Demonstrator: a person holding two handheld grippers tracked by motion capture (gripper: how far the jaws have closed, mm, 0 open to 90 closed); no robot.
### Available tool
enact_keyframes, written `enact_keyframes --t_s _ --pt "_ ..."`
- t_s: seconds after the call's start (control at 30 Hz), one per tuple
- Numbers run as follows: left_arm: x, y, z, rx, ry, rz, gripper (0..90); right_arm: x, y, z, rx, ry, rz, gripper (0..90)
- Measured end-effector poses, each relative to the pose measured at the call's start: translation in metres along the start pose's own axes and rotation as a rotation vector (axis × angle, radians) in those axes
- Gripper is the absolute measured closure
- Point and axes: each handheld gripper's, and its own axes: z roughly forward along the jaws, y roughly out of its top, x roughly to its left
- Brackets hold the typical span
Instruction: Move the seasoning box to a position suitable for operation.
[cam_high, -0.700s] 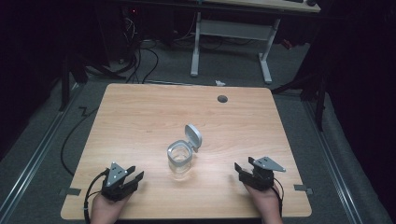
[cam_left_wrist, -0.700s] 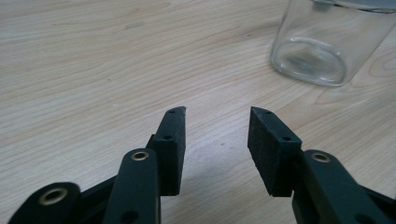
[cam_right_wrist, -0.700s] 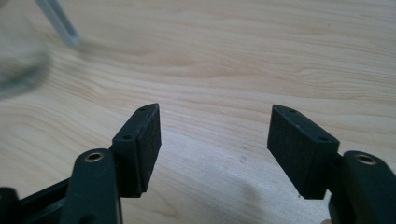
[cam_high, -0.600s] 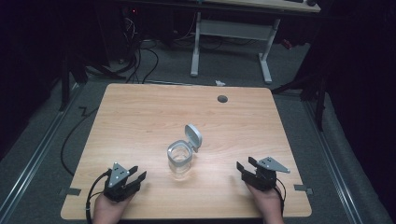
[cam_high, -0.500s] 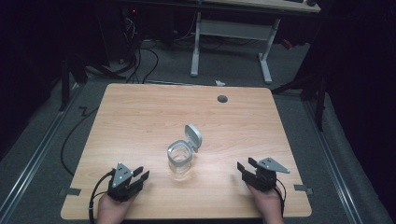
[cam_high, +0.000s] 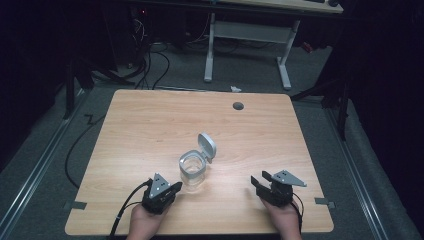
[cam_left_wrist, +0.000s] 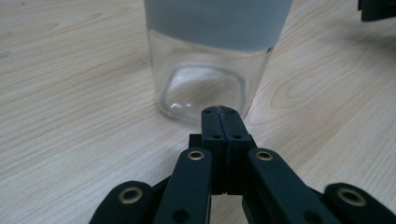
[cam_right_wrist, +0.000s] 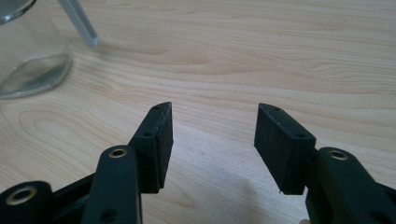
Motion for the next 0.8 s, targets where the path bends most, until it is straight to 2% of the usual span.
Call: enact_keyframes --t_s 0.2,0.33,0.5,0.8 --pt "-0.004 -0.001 0.008 -0.012 0.011 -0.002 90.0 0.007 0.000 0.002 0.009 0.003 -0.046 46.8" --pt "-0.005 0.006 0.010 -0.050 0.028 -0.005 90.0 0.010 0.001 0.001 0.000 0.007 -0.060 46.8" --pt "-0.009 0.015 0.005 -0.070 0.010 -0.016 90.0 0.009 0.001 0.000 0.002 0.012 -0.058 46.8" --pt "-0.018 0.016 0.009 -0.043 -0.008 0.008 90.0 0.009 0.000 0.001 0.006 0.018 -0.057 46.8"
